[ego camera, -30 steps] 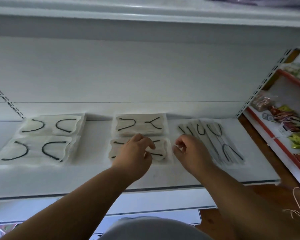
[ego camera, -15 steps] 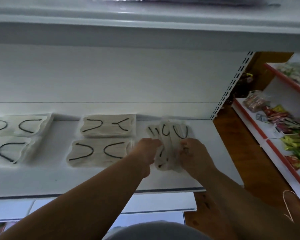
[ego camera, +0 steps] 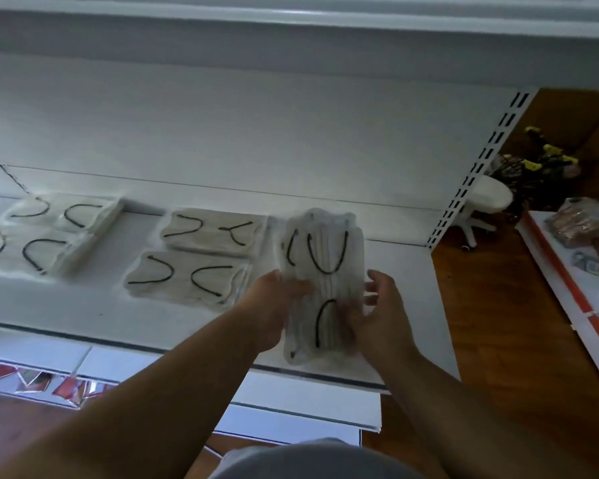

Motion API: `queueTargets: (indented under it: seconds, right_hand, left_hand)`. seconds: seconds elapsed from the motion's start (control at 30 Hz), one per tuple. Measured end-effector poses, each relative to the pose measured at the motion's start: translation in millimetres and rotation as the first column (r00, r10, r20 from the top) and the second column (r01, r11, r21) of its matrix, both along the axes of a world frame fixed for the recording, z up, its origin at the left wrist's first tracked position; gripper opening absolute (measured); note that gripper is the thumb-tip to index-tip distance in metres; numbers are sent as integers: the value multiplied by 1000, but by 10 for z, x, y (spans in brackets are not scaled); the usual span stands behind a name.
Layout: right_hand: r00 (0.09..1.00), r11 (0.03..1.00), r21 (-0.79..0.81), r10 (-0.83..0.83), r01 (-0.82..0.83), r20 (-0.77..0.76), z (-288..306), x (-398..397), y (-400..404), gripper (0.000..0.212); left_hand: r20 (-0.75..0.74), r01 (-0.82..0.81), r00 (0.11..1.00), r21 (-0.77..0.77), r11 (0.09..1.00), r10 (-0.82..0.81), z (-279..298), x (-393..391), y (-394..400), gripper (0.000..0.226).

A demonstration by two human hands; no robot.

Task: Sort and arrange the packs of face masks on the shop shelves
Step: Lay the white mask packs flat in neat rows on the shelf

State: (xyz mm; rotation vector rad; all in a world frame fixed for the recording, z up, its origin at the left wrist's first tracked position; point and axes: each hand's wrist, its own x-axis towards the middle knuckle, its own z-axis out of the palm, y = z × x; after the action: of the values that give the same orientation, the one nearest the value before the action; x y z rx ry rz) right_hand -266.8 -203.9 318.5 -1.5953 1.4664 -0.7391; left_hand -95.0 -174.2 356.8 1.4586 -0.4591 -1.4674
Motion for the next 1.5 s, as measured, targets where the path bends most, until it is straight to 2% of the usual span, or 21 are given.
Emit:
queueTargets:
  seconds: [0.07,0.1,0.13,0.23,0.37,0.47,0.53,0.57,0.67,0.7,0.8,0.9,1.0,1.1,1.13,1.2,1.23,1.4,1.5]
  right_hand:
    - [992,984,167,37,-57,124,87,26,-72,34]
    - [985,980,183,47,-78,168,116,59,-100,25]
    - [980,983,165,42,-75,196,146,102,-119,24]
    - [962,992,122,2,-37,274,160,231,-130,44]
    - [937,982,184,-34,-33,347,200,408,-89,47]
    - [923,979,202,-44,-37,382,256,567,-28,31]
    - [912,978,198,-17,-70,409,302,709,33,14]
    - [912,979,183,6,-89,409,316,789,73,12]
    - [914,974,183,48,-131,402,335,1064,214,37]
    - [906,971,192,46,-139,420,314,1156,244,36]
    - [901,967,230,1,-112,434,261,1405,344,14]
    - [904,968,233,-15,-94,427,248,1600,437,14]
    - [860,969,239,-66,-66,506,264,1797,509,17]
    - [807,965,262,-140,-19,573,268,1947,567,46]
    - [796,965,262,-154,-5,585,259,1974,582,46]
    - [775,961,276,-185,15,604,245,1994,611,28]
    - [761,953,302,-217,28,612,245,1993,626,26]
    - [634,872,489,-393,28,665,336,1901,620,28]
    - [623,854,520,-403,-8,671,426,1861,599,30]
  left_hand:
    - [-66,-24,998,-36,999,21,-10,74,104,32]
    - [-84,-50,995,-47,998,46,-9,109,152,36]
    - [-111,-77,991,-58,995,70,-9,148,197,38]
    - [-161,-148,977,-46,988,139,10,295,326,31]
    - [-155,-199,970,-60,978,188,22,539,466,31]
    - [-126,-173,979,-112,979,159,62,727,563,31]
    - [-124,-130,986,-165,978,110,72,868,634,39]
    - [-111,-104,990,-186,977,84,66,935,666,45]
    - [-46,-66,997,-204,977,58,40,1120,761,51]
    - [-23,-70,997,-202,977,67,33,1186,798,47]
    - [-13,-96,995,-183,978,96,36,1399,928,45]
    - [-54,-107,994,-159,981,100,37,1598,1024,40]
    - [-178,-102,981,-142,985,76,75,1730,1081,31]
    - [-338,-115,938,-109,987,72,79,1887,1128,42]
    - [-352,-116,933,-110,987,71,68,1947,1143,43]
    - [-340,-121,938,-115,986,76,36,2049,1163,35]
    - [-328,-125,941,-123,985,79,22,2090,1169,31]
    - [-275,-142,957,-153,978,96,19,2238,1136,27]
    - [-254,-123,964,-185,975,73,24,2287,1107,28]
